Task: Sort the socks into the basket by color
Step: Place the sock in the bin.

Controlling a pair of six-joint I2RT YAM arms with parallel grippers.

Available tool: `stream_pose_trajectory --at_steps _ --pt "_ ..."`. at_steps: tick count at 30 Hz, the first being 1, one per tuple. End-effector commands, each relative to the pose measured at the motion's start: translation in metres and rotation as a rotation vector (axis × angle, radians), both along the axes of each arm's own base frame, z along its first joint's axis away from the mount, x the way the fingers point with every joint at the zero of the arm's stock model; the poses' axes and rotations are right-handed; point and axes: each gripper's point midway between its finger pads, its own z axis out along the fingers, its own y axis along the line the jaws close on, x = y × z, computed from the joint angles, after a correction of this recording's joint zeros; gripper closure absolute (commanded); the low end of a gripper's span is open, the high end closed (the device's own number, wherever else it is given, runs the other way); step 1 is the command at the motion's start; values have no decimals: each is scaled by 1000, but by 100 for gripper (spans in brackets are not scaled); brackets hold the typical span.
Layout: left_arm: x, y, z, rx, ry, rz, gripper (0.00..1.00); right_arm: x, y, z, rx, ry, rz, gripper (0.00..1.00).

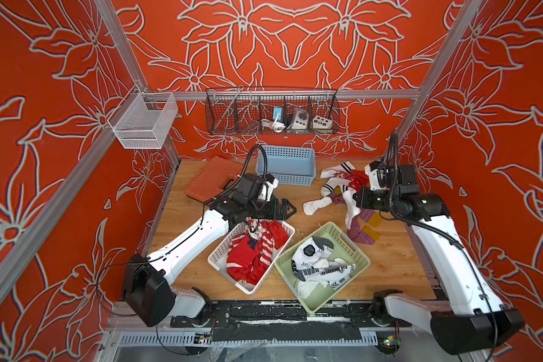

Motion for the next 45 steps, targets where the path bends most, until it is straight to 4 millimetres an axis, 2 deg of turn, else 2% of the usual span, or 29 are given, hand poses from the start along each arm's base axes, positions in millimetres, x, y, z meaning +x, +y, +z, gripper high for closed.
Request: stream_pose_trajectory --at_steps 1,11,20,25,32,45 --pt "8 -4 12 -31 -18 0 1 -15 8 21 15 -40 54 100" --pt "11 -7 7 -29 -3 0 1 -39 22 35 40 -60 141 100" --pt "13 -6 9 -32 -13 10 1 -67 38 23 47 -3 247 100" --pt "15 -7 10 -33 -21 15 1 -80 45 10 59 41 291 100" --pt "21 -11 14 -40 -28 9 1 -104 49 -17 57 164 338 100" --pt "26 -16 13 -38 -30 -2 1 -122 47 -82 33 391 324 100"
